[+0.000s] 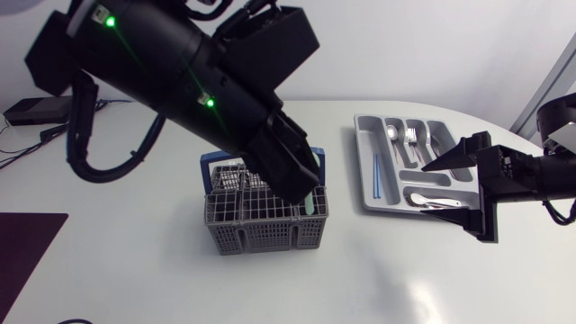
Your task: Unload the cutlery basket into the drawer organizer.
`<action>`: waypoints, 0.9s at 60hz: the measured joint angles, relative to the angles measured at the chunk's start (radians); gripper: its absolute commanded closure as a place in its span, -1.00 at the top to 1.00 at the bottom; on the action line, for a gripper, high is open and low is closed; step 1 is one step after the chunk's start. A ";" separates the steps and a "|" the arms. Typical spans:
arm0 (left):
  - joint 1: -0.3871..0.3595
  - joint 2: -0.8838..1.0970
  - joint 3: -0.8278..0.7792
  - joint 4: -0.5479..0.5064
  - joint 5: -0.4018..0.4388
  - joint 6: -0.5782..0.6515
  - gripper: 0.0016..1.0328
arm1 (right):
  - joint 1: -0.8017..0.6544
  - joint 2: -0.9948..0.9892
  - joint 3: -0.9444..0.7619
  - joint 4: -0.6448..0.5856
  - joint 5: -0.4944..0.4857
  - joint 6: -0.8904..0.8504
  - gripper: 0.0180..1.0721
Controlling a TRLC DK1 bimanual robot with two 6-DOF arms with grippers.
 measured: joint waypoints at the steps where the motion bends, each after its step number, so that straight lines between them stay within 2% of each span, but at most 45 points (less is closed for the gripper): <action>1: 0.000 0.000 0.000 0.002 0.009 0.016 -0.94 | 0.010 -0.012 0.000 -0.018 -0.002 0.005 0.90; 9: 0.007 0.002 -0.010 0.045 0.073 0.137 -0.94 | 0.124 -0.093 0.003 -0.106 -0.018 0.106 0.89; 19: 0.035 0.026 -0.053 0.108 0.143 0.278 -0.94 | 0.267 -0.149 0.003 -0.121 -0.026 0.269 0.73; 28: 0.065 0.087 -0.079 0.124 0.224 0.382 -0.94 | 0.370 -0.187 0.003 -0.117 -0.045 0.371 0.71; 35: 0.079 0.120 -0.081 0.126 0.281 0.445 -0.94 | 0.437 -0.201 0.003 -0.062 -0.052 0.462 0.46; 41: 0.085 0.131 -0.081 0.127 0.333 0.483 -0.94 | 0.488 -0.201 0.002 0.018 -0.051 0.543 0.33; 47: 0.091 0.135 -0.081 0.126 0.365 0.509 -0.94 | 0.516 -0.202 0.001 0.064 -0.052 0.597 0.00; 54: 0.096 0.139 -0.081 0.119 0.392 0.525 -0.94 | 0.539 -0.207 0.000 0.086 -0.051 0.629 -0.23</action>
